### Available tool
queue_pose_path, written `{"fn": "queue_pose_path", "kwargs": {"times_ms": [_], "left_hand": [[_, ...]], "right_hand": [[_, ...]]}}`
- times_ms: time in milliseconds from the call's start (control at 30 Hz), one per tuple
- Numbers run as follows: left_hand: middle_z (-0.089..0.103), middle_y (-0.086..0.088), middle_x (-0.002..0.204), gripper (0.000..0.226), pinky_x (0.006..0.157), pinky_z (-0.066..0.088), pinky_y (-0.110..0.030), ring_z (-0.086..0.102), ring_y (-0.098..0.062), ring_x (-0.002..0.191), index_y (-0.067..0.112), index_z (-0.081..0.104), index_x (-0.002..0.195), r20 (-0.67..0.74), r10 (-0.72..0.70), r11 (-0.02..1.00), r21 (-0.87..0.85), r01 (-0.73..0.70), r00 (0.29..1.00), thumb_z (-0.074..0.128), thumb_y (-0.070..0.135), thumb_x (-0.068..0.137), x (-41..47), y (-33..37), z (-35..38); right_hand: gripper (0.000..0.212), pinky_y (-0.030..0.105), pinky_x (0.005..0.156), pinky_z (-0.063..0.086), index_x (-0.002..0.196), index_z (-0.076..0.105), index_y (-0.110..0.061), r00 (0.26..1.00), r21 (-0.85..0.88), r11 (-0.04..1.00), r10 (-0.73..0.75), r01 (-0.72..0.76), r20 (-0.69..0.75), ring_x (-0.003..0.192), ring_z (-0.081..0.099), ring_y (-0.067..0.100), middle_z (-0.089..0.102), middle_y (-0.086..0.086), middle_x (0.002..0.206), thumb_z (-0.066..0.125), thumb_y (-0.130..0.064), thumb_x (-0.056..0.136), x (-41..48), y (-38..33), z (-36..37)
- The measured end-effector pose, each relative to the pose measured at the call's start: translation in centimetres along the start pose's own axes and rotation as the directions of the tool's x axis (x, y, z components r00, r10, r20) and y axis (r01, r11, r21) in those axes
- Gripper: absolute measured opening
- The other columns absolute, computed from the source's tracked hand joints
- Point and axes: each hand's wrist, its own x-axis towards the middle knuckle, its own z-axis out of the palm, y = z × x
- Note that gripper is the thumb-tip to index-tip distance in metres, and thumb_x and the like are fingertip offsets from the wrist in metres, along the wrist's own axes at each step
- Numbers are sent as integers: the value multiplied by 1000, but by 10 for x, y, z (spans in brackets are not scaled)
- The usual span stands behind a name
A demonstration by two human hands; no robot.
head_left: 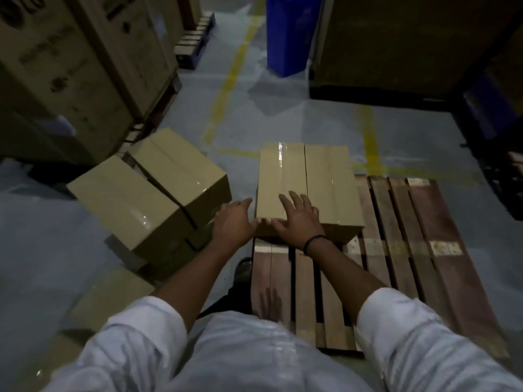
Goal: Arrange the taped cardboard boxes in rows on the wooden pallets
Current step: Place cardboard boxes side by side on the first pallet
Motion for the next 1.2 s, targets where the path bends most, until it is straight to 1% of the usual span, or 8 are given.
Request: {"fn": "queue_pose_path", "kwargs": {"times_ms": [133,267,467,567,833,1000,1100,1200], "left_hand": [[69,-4,129,68,94,55,-41,63,-26,116,24,51,147,4,-13,1000,19,13,1000,65,56,89,-78,-12,-2],[72,-2,121,49,89,56,-35,68,-25,108,21,64,134,-57,-33,999,-10,32,998,70,44,92,-131,-19,-18],[70,-3,127,65,91,57,-44,65,-28,115,23,56,146,-60,-182,979,-105,175,982,65,54,89,-191,-69,-14],[69,-6,130,69,93,56,-44,63,-31,119,21,54,147,-70,-255,957,-163,241,964,65,55,88,-219,-109,-17],[67,-3,134,68,97,53,-40,61,-29,122,25,48,150,-52,-507,846,-222,485,861,67,53,91,-312,-257,-31],[65,-4,137,67,100,52,-40,59,-28,126,24,49,149,-42,-652,735,-283,616,757,69,50,91,-368,-355,-45],[67,-5,133,64,94,55,-38,63,-29,120,23,55,146,-52,-692,692,-331,641,720,69,50,90,-394,-398,-46],[71,-6,120,54,83,56,-35,67,-27,107,18,61,135,-29,-725,651,-355,671,688,70,47,91,-411,-429,-40]], "right_hand": [[82,56,121,18,161,20,-28,1000,64,998,-2,1,12,154,8,32,15,4,169,45,-70,95,-67,-7,5],[81,55,120,17,160,22,-29,999,89,995,-35,36,-8,153,9,32,15,3,168,45,-70,94,-99,-21,11],[81,55,117,23,159,23,-29,988,53,987,-155,154,18,152,14,30,21,3,167,45,-71,94,-127,-71,43],[81,54,118,21,160,22,-29,975,23,977,-212,211,68,152,13,30,19,3,167,46,-70,94,-129,-108,61],[80,53,121,21,160,22,-30,901,-12,919,-384,394,201,154,11,29,16,0,169,44,-71,95,-134,-256,133],[79,52,120,22,160,22,-30,852,23,883,-459,469,254,154,12,29,17,1,168,48,-67,95,-142,-355,183],[77,53,119,24,159,25,-29,826,24,861,-495,508,269,153,13,30,20,2,167,49,-66,96,-145,-394,207],[76,53,119,24,158,27,-28,804,6,845,-511,534,304,153,14,30,21,2,167,50,-65,96,-143,-423,229]]}}
